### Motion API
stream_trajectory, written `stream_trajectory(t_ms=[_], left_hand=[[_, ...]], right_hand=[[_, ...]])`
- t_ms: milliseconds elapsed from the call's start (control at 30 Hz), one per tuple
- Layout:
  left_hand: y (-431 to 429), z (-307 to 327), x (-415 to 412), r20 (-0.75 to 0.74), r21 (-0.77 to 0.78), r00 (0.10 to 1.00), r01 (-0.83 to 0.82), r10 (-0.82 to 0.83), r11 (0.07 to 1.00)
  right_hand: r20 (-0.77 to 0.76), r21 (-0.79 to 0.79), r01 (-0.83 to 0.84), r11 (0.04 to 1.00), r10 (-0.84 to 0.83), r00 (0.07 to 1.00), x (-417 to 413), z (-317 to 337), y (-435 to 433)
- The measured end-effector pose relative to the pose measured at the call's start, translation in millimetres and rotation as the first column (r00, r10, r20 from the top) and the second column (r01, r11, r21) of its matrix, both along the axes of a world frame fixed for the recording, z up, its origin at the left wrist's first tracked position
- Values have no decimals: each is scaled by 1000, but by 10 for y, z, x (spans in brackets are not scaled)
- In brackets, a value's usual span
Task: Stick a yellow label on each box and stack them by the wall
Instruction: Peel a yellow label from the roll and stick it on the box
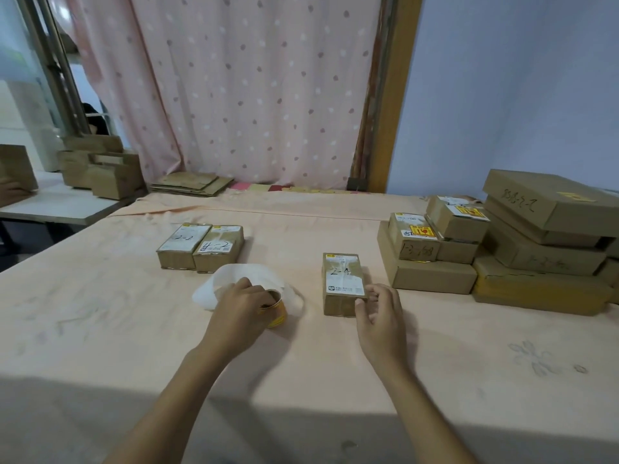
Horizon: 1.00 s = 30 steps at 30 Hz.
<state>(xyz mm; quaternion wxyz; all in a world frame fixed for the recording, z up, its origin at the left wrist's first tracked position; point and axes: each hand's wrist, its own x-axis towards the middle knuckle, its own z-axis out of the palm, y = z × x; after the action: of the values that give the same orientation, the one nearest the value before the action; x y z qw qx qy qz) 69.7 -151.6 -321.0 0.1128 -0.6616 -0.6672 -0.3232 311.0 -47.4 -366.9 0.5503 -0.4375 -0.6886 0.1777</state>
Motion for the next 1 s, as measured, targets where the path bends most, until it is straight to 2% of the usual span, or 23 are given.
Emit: stream_trajectory(t_ms=[67, 167, 300, 467, 533, 567, 600, 667, 733, 767, 833, 1000], left_hand=[[24, 44, 121, 246, -31, 969, 25, -17, 999], [95, 129, 400, 437, 8, 899, 37, -37, 999], [254, 221, 593, 709, 17, 704, 28, -32, 999], [275, 290, 564, 918, 123, 357, 158, -173, 980], [225, 259, 477, 935, 130, 291, 244, -201, 961], [189, 225, 408, 927, 111, 312, 307, -210, 945], [157, 183, 328, 900, 82, 373, 357, -223, 930], [110, 80, 175, 782, 13, 577, 364, -236, 931], [81, 13, 86, 576, 9, 783, 279, -233, 960], [73, 5, 66, 471, 33, 850, 249, -235, 968], [62, 5, 53, 352, 86, 912, 193, -211, 977], [49, 35, 115, 386, 150, 906, 124, -174, 981]], right_hand=[[95, 169, 8, 986, -24, 995, -24, 38, -78], [265, 391, -17, 920, -94, 960, -109, 98, -227], [342, 392, -209, 896, 69, 937, -328, 141, -314], [281, 409, -143, 901, 25, 959, -505, 219, -208], [249, 406, -124, 906, 21, 968, -539, 228, -172], [237, 392, -132, 911, 39, 971, -552, 223, -159], [226, 367, -153, 918, 71, 971, -561, 212, -152], [180, 263, -225, 938, 181, 967, -573, 193, -142], [129, 121, -288, 950, 273, 953, -587, 185, -145], [120, 69, -299, 952, 289, 950, -595, 182, -150], [109, 7, -306, 952, 303, 947, -611, 195, -176], [187, -24, -282, 959, 282, 941, -619, 288, -276]])
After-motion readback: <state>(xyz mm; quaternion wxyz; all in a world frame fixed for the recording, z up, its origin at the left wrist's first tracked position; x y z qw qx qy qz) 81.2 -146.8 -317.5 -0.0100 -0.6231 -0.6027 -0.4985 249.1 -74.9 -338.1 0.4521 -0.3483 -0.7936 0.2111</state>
